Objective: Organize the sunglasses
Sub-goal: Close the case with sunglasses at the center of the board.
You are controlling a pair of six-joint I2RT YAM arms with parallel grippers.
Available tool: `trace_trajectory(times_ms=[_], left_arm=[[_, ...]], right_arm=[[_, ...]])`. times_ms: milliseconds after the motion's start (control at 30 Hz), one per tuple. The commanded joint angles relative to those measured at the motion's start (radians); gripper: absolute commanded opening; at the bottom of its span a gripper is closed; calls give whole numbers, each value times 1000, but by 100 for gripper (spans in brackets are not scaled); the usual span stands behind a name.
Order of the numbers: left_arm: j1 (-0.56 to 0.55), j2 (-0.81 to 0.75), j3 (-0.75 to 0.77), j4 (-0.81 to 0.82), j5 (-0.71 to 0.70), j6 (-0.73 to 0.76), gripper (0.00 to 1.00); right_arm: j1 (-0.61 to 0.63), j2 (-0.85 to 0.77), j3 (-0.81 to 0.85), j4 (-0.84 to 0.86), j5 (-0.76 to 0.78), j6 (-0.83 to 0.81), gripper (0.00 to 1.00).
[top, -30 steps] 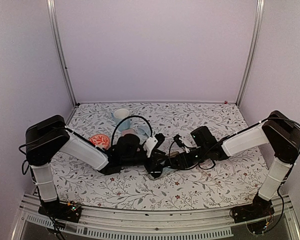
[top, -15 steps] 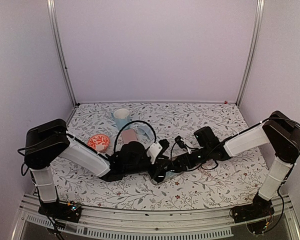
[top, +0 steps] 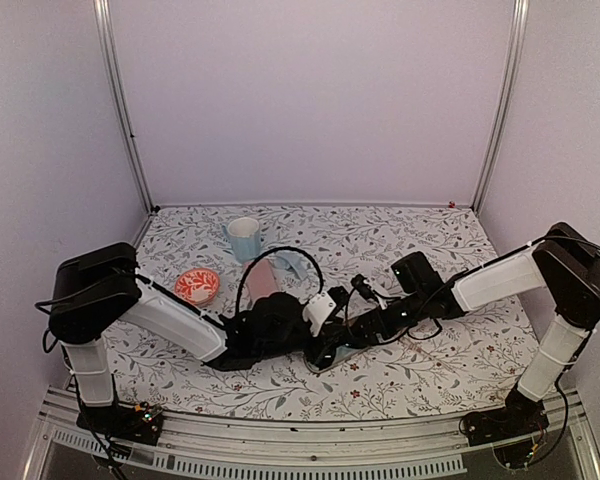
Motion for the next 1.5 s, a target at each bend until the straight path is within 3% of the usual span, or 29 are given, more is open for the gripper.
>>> trace_trajectory(times_ms=[0, 267, 800, 1267, 1467], left_arm=[[-85, 95, -39, -291, 71, -15, 16], [-104, 97, -30, -327, 58, 1, 15], [-111, 109, 18, -412, 94, 63, 15], [-127, 125, 64, -497, 161, 97, 15], [-146, 128, 69, -516, 190, 95, 16]], right_arm=[[-8, -4, -11, -156, -15, -37, 80], [-16, -43, 10, -235, -18, -72, 87], [-54, -162, 19, -338, -29, -10, 88], [-94, -159, 29, -274, -72, 70, 76], [-94, -177, 6, -233, -93, 104, 76]])
